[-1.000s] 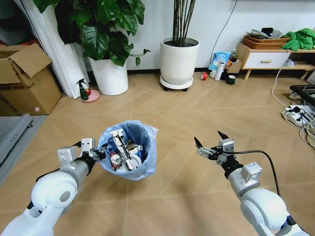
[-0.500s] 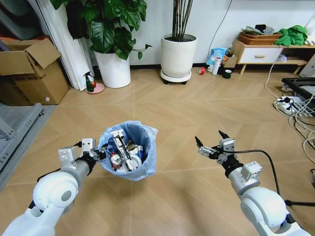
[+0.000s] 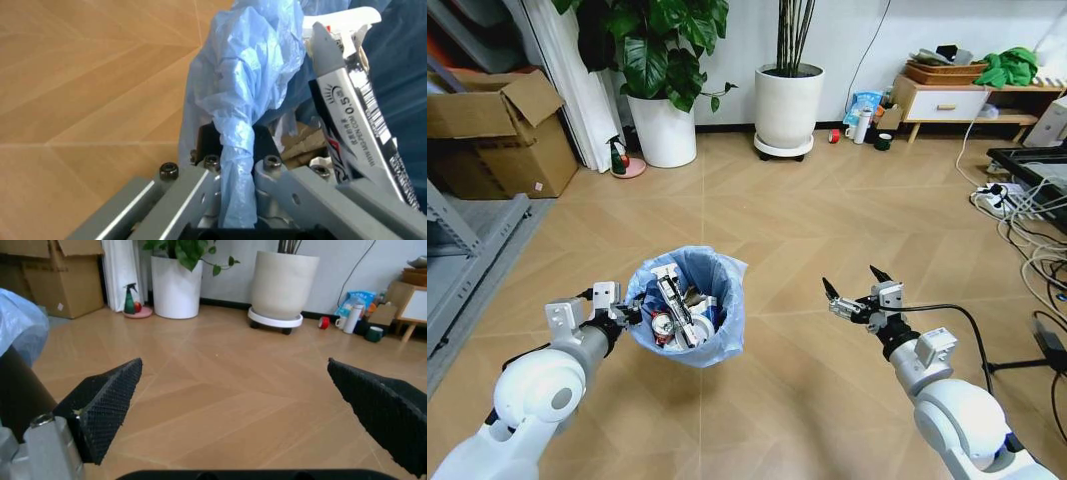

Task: Pick up the trash bin and place the garbage on the floor into it.

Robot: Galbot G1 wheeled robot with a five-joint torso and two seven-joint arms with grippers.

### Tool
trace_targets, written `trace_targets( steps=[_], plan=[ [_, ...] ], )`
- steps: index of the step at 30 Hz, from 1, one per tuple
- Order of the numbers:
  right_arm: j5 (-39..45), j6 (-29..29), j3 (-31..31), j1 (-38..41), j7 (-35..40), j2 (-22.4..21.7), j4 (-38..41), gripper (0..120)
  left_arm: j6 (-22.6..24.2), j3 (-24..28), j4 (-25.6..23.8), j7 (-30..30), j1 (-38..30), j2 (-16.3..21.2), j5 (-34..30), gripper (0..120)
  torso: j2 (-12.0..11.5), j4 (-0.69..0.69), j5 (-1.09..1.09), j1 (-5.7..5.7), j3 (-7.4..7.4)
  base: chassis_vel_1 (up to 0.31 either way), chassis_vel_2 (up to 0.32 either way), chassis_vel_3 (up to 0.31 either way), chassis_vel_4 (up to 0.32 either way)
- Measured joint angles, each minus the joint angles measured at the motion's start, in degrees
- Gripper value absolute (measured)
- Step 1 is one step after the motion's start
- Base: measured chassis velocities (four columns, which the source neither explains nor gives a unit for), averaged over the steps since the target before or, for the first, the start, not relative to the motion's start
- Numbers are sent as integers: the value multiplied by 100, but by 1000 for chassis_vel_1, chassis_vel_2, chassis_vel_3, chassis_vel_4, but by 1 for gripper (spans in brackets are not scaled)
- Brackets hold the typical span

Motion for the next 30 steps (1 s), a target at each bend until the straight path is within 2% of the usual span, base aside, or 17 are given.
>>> trace_targets(
  steps=[12,20,25,30],
  plan=[
    [-5,82,23,-58,-61,46,-16,100,17,8,32,-86,75,-92,39,0,0,0,3,0,-1,202,-181,-211,170],
    [82,194,69,-6,-151,73,-107,100,96,23,300,-663,151,-348,82,0,0,0,1,-1,-2,90,-82,-100,87],
    [114,202,94,9,-152,56,-137,100,83,62,716,-1191,32,-565,-13,0,0,0,5,2,1,-20,21,23,-18],
    [111,228,120,-34,-147,75,-143,100,30,57,1090,-1303,-127,-677,-66,0,0,-1,3,1,1,0,0,0,0]
  ],
)
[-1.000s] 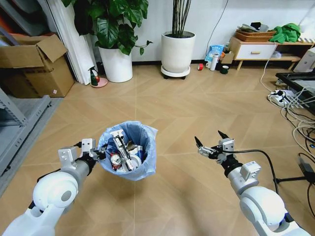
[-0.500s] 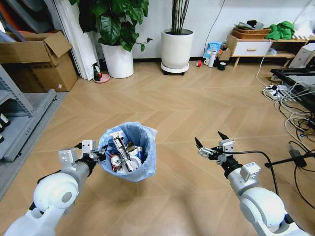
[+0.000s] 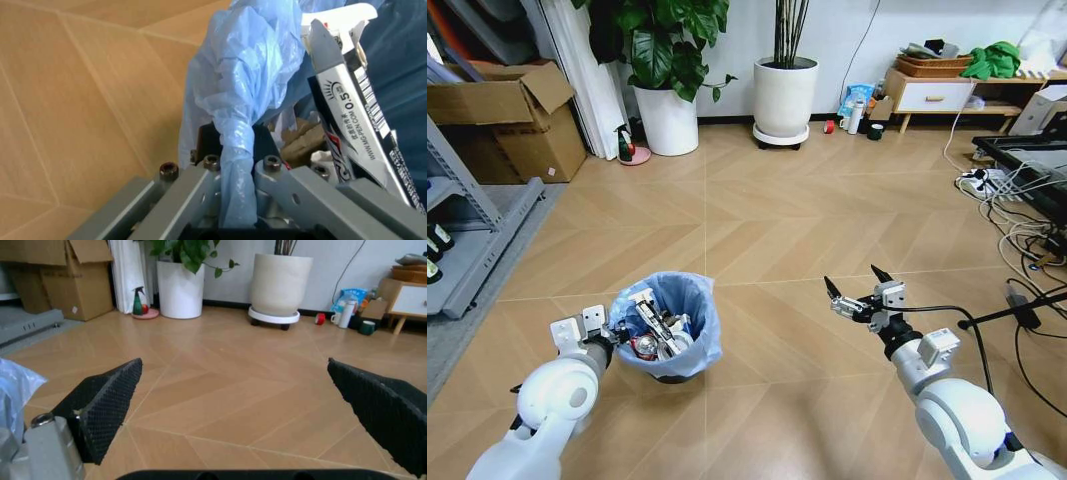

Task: Pick up the trash bin and place the garbage on the floor into it.

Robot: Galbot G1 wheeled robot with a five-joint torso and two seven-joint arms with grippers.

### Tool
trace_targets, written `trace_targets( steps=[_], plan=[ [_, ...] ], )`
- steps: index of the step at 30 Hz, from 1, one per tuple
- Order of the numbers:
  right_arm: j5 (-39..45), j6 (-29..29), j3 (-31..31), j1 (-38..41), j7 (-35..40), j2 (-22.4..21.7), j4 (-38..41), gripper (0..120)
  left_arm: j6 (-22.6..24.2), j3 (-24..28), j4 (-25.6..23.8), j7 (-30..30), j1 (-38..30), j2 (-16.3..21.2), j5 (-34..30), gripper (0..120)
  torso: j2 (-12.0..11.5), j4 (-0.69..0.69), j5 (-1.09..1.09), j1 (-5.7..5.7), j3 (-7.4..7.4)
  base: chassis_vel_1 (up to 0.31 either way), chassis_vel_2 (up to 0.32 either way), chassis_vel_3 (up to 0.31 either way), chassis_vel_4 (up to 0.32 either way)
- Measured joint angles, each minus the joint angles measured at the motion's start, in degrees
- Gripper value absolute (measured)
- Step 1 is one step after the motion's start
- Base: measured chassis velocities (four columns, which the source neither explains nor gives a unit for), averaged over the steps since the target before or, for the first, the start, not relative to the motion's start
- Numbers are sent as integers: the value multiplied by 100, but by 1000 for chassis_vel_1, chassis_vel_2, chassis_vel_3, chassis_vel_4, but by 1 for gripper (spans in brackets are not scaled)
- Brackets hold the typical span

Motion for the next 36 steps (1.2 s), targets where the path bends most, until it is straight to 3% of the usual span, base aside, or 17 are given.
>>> trace_targets(
  steps=[16,23,36],
  plan=[
    [-95,130,82,-105,1,110,-2,100,-88,20,625,281,-152,-240,-51,0,0,0,0,0,-1,0,0,0,0],
    [-168,199,146,-206,-5,193,35,100,-228,-26,967,755,-197,-301,275,0,0,1,0,-1,-1,0,0,0,0],
    [-214,262,193,-236,-23,205,58,100,-299,-25,1033,919,-159,-333,554,1,0,0,0,-1,-1,0,0,0,0]
  ],
)
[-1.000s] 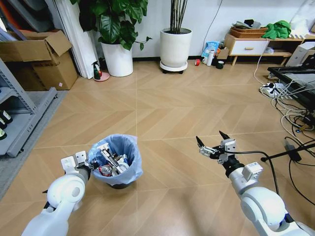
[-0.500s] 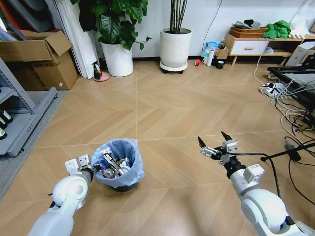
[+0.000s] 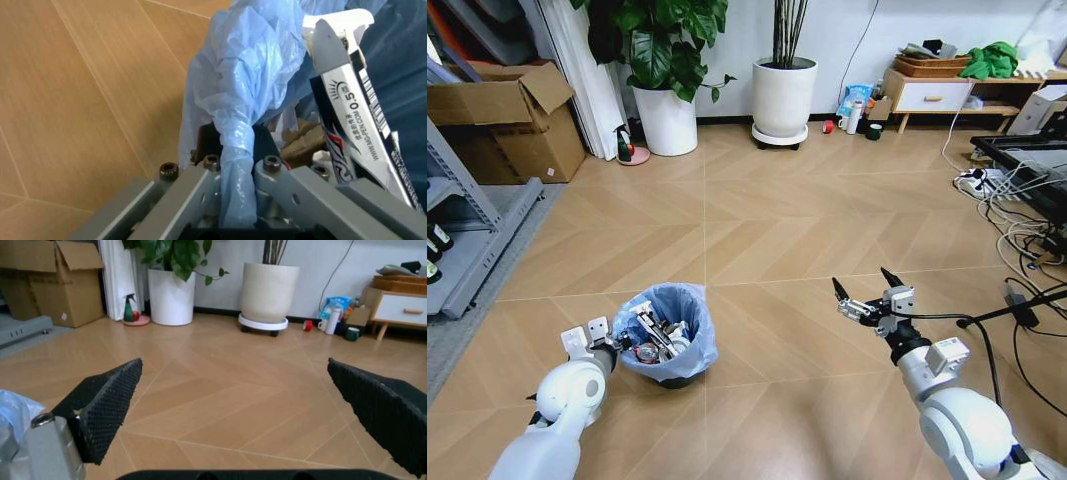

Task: Pick up the trash bin and place the garbage on the floor into it.

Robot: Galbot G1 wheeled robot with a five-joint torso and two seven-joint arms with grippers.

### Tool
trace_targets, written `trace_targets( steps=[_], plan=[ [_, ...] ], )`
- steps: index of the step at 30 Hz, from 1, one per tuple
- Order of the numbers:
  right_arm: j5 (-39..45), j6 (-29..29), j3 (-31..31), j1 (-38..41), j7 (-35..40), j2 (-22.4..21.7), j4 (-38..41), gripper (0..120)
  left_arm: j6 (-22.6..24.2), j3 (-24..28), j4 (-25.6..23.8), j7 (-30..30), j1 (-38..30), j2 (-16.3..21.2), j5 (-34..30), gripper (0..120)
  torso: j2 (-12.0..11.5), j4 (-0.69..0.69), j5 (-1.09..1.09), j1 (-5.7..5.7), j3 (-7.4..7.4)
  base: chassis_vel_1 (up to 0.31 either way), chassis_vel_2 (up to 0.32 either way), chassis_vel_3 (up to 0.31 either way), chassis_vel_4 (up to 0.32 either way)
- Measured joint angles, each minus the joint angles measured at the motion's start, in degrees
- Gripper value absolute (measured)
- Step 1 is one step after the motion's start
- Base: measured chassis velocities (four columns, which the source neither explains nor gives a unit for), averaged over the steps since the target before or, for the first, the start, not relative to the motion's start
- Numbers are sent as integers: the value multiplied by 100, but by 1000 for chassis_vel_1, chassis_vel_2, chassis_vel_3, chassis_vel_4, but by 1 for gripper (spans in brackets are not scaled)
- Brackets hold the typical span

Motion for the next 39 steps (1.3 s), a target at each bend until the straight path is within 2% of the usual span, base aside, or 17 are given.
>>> trace_targets(
  steps=[4,7,8,12,15,16,17,21,23,25,28,29,31,34,37,38,39],
  plan=[
    [-5,9,2,-1,-4,-4,5,100,10,0,2,13,4,5,46,12,0,0,0,0,0,0,0,0,0],
    [-7,18,2,7,-6,-16,8,100,18,2,1,26,2,6,65,27,0,0,0,0,0,0,0,0,0],
    [-7,18,2,7,-6,-16,8,100,18,2,1,26,2,6,65,27,0,0,0,0,0,0,0,0,0],
    [-7,22,17,-3,-7,-33,29,100,17,2,-51,76,23,12,85,42,0,0,0,0,0,0,0,0,0],
    [-6,25,31,-24,-10,-33,54,100,-55,1,-154,162,68,31,125,55,0,0,-1,0,0,0,0,0,0],
    [-6,25,31,-24,-10,-33,54,100,-55,1,-154,162,68,31,125,55,0,0,-1,0,0,0,0,0,0],
    [-6,27,32,-29,-11,-33,62,100,-91,1,-202,197,88,39,148,62,0,0,0,0,0,0,0,0,0],
    [2,30,38,-34,-12,-33,85,100,-212,-1,-282,223,132,50,230,74,0,0,0,0,0,0,0,0,0],
    [25,28,55,-34,-12,-36,119,100,-419,-8,-361,229,190,65,378,84,0,0,-1,0,0,0,0,0,0],
    [31,25,64,-34,-12,-39,125,100,-502,-9,-381,229,207,69,428,87,0,0,0,0,0,0,0,0,0],
    [54,7,92,-32,-5,-51,154,100,-1023,-19,-438,233,277,82,628,100,0,0,-1,0,0,0,0,0,0],
    [54,7,92,-32,-5,-51,154,100,-1023,-19,-438,233,277,82,628,100,0,0,-1,0,0,0,0,0,0],
    [96,-40,126,-38,7,-53,196,100,-1486,-70,-547,265,359,76,822,108,0,0,-1,0,0,0,0,0,0],
    [134,-89,141,-42,25,-42,229,100,-1656,-110,-665,361,435,68,1018,110,0,0,0,0,0,0,0,0,0],
    [176,-195,178,-67,66,-6,285,100,-1879,-199,-960,622,684,26,1594,113,0,-1,0,0,0,0,0,0,0],
    [176,-227,197,-82,75,10,298,100,-1933,-345,-1137,938,898,-69,2093,114,0,-1,1,0,0,0,0,0,0],
    [176,-227,197,-82,75,10,298,100,-1933,-345,-1137,938,898,-69,2093,114,0,-1,1,0,0,0,0,0,0]
  ],
)
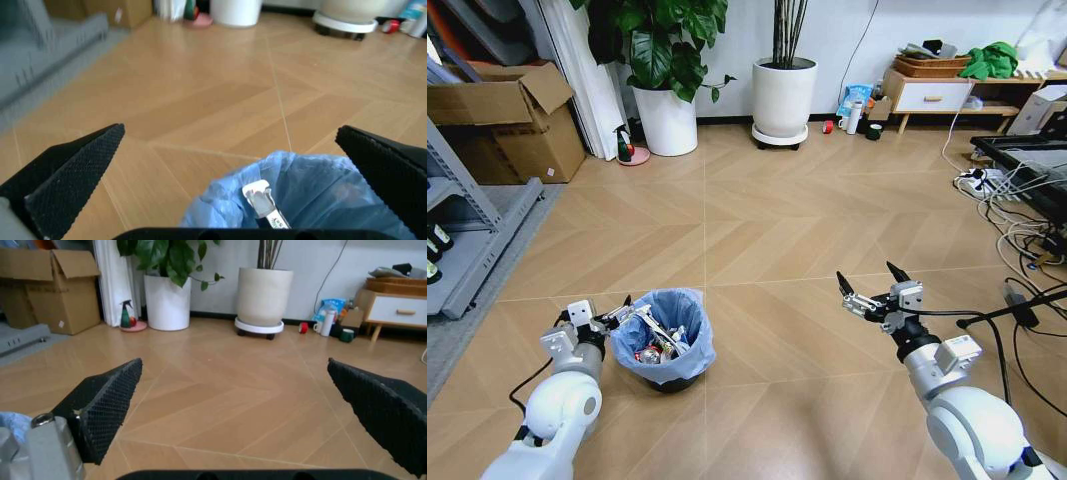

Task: Pick up the trash bin and place the garbage on the floor into it.

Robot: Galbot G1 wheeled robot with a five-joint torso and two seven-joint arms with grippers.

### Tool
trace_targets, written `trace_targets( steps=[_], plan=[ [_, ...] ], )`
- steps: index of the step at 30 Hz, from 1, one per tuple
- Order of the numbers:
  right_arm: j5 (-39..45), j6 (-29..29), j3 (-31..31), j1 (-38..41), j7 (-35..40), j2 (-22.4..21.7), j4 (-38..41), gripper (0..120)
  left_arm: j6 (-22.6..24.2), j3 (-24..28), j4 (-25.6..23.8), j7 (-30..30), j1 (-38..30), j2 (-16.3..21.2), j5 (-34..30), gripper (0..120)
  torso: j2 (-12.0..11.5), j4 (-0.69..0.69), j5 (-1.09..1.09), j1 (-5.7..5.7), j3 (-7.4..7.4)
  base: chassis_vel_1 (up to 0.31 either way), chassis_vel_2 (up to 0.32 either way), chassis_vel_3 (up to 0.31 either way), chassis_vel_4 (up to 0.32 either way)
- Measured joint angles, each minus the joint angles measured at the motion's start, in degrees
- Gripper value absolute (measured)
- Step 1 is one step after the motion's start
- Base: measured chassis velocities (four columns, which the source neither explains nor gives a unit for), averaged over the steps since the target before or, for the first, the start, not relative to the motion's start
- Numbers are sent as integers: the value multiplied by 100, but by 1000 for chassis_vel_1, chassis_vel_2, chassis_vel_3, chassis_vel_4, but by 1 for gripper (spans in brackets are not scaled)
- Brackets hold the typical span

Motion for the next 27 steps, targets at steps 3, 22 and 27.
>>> trace_targets(
  steps=[3,22,27],
  plan=[
    [-1,-59,39,-29,25,7,21,100,9,-281,-392,487,403,-286,694,114,0,2,-2,0,0,0,0,0,0],
    [-66,-172,692,-376,36,507,352,100,-514,-550,-1927,962,1757,-1610,2667,100,0,2,-2,0,0,0,0,0,0],
    [-51,-125,1302,-716,-135,840,458,100,-500,-472,-1986,1154,1765,-1843,2776,100,0,0,-1,0,0,0,0,0,0]
  ],
)
